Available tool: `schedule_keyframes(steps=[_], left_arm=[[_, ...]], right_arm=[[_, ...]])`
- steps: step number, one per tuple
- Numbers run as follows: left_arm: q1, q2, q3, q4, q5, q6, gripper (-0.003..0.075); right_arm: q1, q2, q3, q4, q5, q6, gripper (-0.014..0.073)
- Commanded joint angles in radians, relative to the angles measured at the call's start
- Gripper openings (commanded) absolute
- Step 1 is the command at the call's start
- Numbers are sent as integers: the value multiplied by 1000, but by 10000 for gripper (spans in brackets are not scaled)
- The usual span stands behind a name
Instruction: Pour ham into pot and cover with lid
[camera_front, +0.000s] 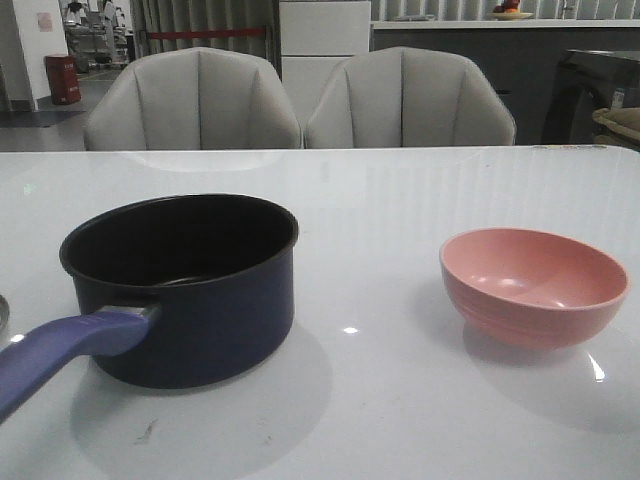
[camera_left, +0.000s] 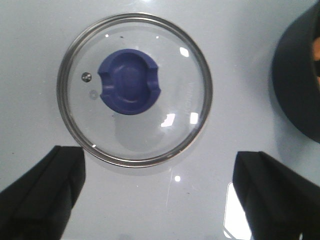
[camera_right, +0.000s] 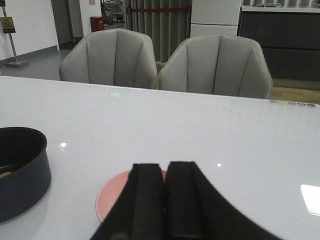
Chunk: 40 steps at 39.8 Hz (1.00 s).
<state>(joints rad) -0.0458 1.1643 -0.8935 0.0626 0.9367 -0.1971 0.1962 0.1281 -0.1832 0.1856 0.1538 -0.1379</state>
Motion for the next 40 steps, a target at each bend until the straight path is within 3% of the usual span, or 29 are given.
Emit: schedule_keyframes(steps=[1,8,40], left_arm=[[66,52,-72,-7,-23,-7,628],[122,200,-156,-148,20,171,628],[180,548,-278,-147,40,188,629]], right_arm=[[1,8,-25,3,-74,-9,126],[1,8,-25,3,-72,-9,126],[1,8,-25,3,-72,-9,126]])
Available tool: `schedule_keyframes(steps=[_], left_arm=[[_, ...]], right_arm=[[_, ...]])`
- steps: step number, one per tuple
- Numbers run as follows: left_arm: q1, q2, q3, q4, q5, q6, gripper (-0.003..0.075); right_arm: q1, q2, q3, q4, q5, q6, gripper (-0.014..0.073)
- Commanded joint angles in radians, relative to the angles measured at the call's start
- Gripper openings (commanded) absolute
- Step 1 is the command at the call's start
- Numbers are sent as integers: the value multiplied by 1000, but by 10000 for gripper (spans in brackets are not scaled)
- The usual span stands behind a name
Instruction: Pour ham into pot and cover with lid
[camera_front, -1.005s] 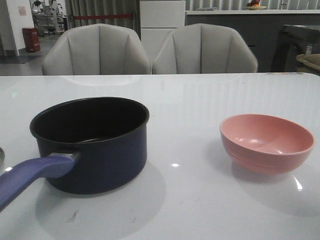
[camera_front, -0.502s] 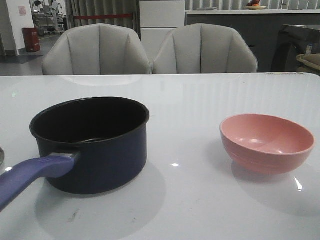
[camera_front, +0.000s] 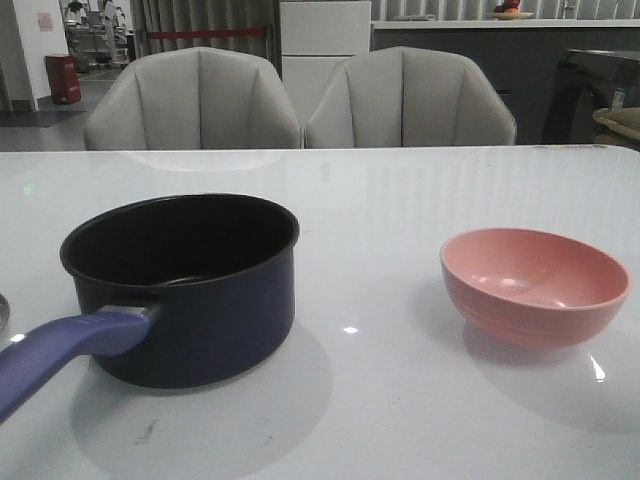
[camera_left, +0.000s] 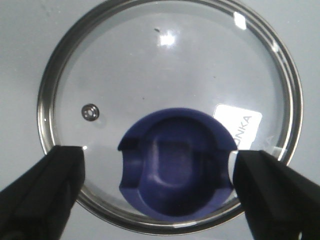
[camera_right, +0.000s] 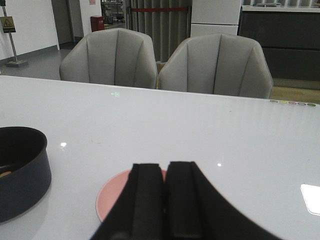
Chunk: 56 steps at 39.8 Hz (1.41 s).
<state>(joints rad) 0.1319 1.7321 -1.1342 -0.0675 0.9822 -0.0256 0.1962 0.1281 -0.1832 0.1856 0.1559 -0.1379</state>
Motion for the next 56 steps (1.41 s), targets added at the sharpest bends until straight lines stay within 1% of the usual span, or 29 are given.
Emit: schedule_keyframes(steps=[1,15,26,28,32,39,43,49,56], left_arm=[[2,-14,-39,-23,-5,26,629],[2,63,-61,-47,7,34,628],[2,70,-64,-53,8,36,624],[2,70,-64,-53,8,36,605],[2,70,-64,-53,10,36,525],[2,70,-64,-53,23,36,326],[2,70,-64,-53,33,36,254],[2,70,-64,-53,43,36,218],[2,70,-76,-53,69,38,216]], right_arm=[[1,8,-25,3,-75,-9,126],[1,8,-25,3,-74,-9,126],[1,8,-25,3,-74,-9,126],[1,8,-25,3,-74,-9,126],[1,8,-25,3,-74,-9,126],[1,8,-25,3,-74,-9,126],[1,8,-25,3,-74,-9,126],[1,8,-25,3,-74,-9,126],[1,8,-25,3,-74,-9,126]])
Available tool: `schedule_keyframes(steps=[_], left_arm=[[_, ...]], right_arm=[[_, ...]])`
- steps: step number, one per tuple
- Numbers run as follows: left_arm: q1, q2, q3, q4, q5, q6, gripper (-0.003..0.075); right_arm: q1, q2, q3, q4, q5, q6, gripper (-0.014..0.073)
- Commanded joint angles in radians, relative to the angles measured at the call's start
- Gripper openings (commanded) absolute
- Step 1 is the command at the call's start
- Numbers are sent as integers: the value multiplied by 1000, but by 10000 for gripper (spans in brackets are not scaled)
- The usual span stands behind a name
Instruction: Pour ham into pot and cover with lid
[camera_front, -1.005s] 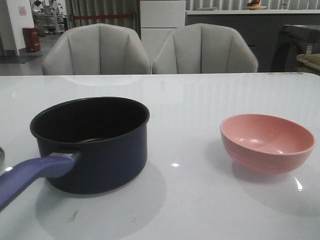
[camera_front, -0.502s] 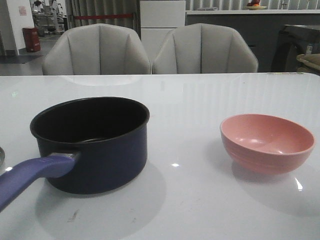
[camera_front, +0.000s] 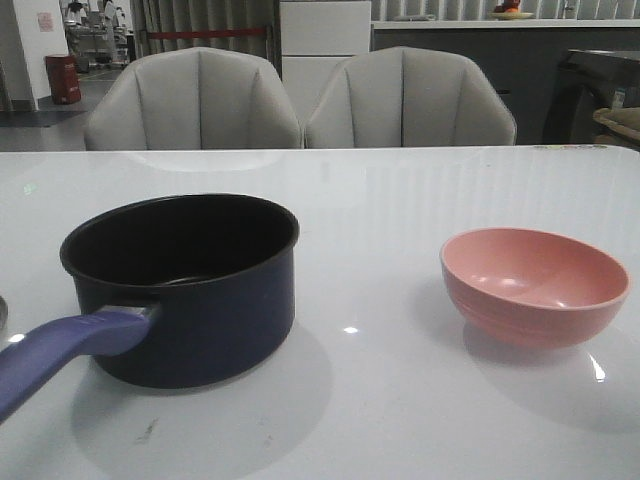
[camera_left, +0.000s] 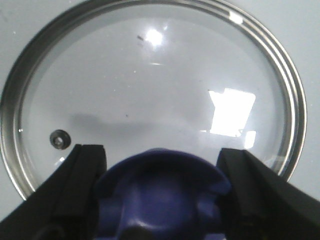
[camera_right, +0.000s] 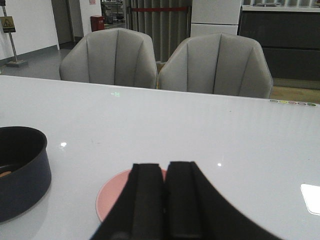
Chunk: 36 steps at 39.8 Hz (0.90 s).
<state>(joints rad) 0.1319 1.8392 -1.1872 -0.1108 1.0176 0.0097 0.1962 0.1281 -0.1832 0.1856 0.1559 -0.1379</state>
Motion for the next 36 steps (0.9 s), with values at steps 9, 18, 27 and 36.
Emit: schedule_keyframes(steps=[9,18,27,36], left_arm=[[2,-46,-93,-10,118,31,216],[2,-97,-148,-27,158,31,216],[-34,-159,-237,-41,228,59,216],[-176,-199,-356,-43,269,59,216]], right_arm=[[1,8,-25,3,-73,-9,126],[1,8,-25,3,-73,-9,126],[1,8,-25,3,-73,-9,126],[1,8,-25,3,-73,-9,126]])
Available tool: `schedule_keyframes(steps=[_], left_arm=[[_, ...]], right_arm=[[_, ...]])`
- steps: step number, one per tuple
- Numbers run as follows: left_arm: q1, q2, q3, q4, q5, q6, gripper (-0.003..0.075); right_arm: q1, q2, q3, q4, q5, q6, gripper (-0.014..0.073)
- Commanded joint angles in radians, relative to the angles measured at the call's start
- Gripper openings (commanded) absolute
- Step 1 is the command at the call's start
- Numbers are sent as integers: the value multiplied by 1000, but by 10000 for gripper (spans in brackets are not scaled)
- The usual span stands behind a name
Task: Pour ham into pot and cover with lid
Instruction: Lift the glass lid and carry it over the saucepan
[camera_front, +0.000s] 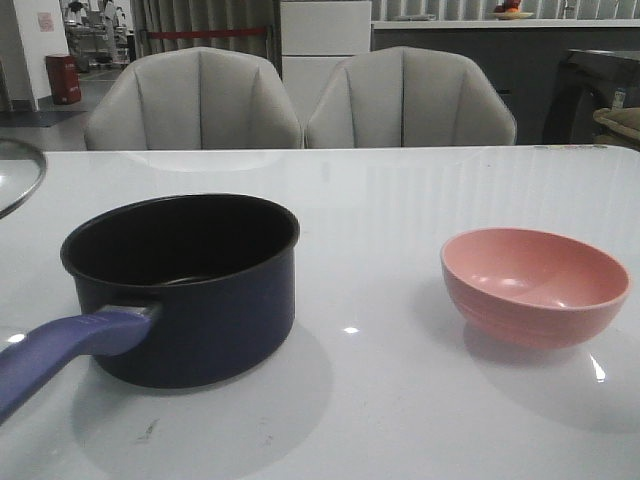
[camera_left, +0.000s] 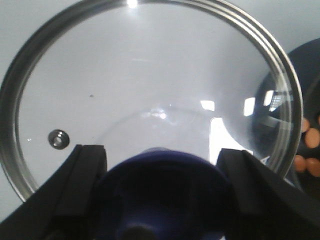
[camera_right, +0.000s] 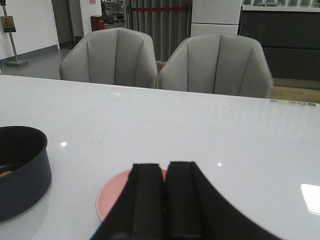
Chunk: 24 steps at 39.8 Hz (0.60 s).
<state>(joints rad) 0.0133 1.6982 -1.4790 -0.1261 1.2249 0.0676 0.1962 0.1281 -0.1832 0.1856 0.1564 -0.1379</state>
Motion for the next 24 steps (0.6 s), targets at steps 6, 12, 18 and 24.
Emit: schedule_keyframes(steps=[6,12,18,24], left_arm=[[-187,-58,-85,-30,56,-1,216],[-297,-43,-85,-30,36,-1,216],[-369,-10,-94,-30,44,-1,216],[-411,21,-135,-30,63,-10,216]], right_arm=[[1,8,-25,3,-73,-9,126],[1,8,-25,3,-73,-9,126],[1,8,-25,3,-73,-9,126],[1,8,-25,3,-73,-9,126]])
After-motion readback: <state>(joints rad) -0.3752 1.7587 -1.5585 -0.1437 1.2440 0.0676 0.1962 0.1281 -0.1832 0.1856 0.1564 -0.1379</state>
